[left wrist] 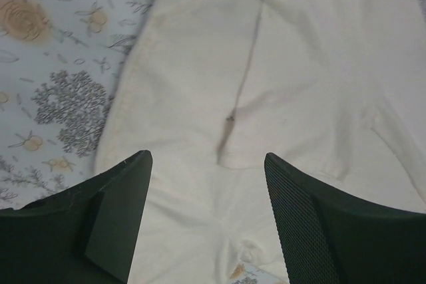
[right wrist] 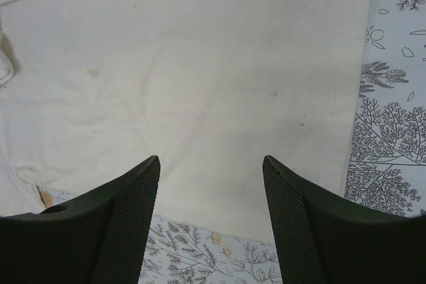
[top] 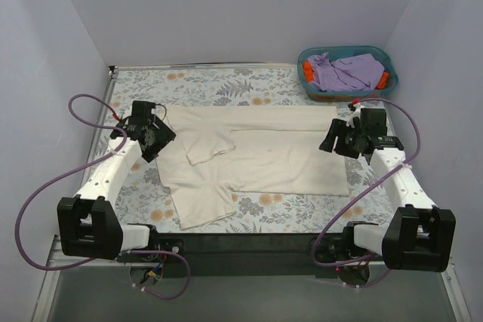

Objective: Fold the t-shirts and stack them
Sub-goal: Fold the tshirt

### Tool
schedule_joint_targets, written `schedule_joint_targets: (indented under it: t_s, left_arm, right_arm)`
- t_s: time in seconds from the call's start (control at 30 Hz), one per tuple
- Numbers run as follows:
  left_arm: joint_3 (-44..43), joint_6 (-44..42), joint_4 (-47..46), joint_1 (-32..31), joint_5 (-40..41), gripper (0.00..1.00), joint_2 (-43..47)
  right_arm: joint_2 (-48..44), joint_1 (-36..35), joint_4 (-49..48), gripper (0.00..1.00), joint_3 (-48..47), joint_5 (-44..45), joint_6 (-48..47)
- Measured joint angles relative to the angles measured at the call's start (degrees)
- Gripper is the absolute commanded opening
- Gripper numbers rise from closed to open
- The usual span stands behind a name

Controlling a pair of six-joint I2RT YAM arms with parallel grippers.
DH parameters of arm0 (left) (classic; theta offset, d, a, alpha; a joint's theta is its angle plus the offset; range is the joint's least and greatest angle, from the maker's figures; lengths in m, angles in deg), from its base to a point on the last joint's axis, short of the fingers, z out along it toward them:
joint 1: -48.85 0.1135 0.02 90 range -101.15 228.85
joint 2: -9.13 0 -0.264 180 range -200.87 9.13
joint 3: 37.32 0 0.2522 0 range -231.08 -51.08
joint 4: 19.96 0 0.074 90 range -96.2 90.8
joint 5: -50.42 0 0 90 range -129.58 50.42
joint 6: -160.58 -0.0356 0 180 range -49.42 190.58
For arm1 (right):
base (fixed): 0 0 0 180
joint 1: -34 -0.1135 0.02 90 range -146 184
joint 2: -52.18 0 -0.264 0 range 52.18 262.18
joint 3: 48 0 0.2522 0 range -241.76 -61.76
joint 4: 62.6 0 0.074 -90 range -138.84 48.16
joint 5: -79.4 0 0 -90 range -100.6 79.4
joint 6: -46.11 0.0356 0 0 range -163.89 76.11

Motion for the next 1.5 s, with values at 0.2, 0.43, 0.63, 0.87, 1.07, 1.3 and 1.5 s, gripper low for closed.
schedule_joint_targets:
  t_s: [0.2,0.43,0.63,0.87,1.07,1.3,1.5]
  left_arm:
    - [6.5,1.7,4.5,4.5,-0.3,0.98,0.0]
    - [9.0,5.7,7.8,5.1,0.3,0.72,-0.2]
    - [16.6,9.1,8.7,5.1,-1.4,0.66,0.0]
    - [20.3,10.8,7.8,5.1,-1.8,0.6,3.4]
    - [20.3,10.2,4.3,5.1,-1.7,0.57,3.6]
    - [20.4,8.9,0.0,5.1,-1.7,0.51,2.7]
    - [21.8,8.2,-1.8,5.1,-1.7,0.37,1.4]
  right_arm:
    - [0.0,0.0,4.4,0.75,-0.8,3.2,0.0]
    - [0.0,1.1,9.3,0.7,-0.9,8.1,0.5]
    - [0.2,1.6,12.0,0.67,0.0,10.7,1.3]
    - [1.0,1.7,12.0,0.62,3.0,10.9,2.0]
    - [0.0,1.7,12.0,0.6,6.5,11.3,2.6]
    - [-1.8,2.4,11.8,0.57,7.1,12.1,3.4]
    - [-2.4,2.8,11.8,0.57,7.3,12.8,4.0]
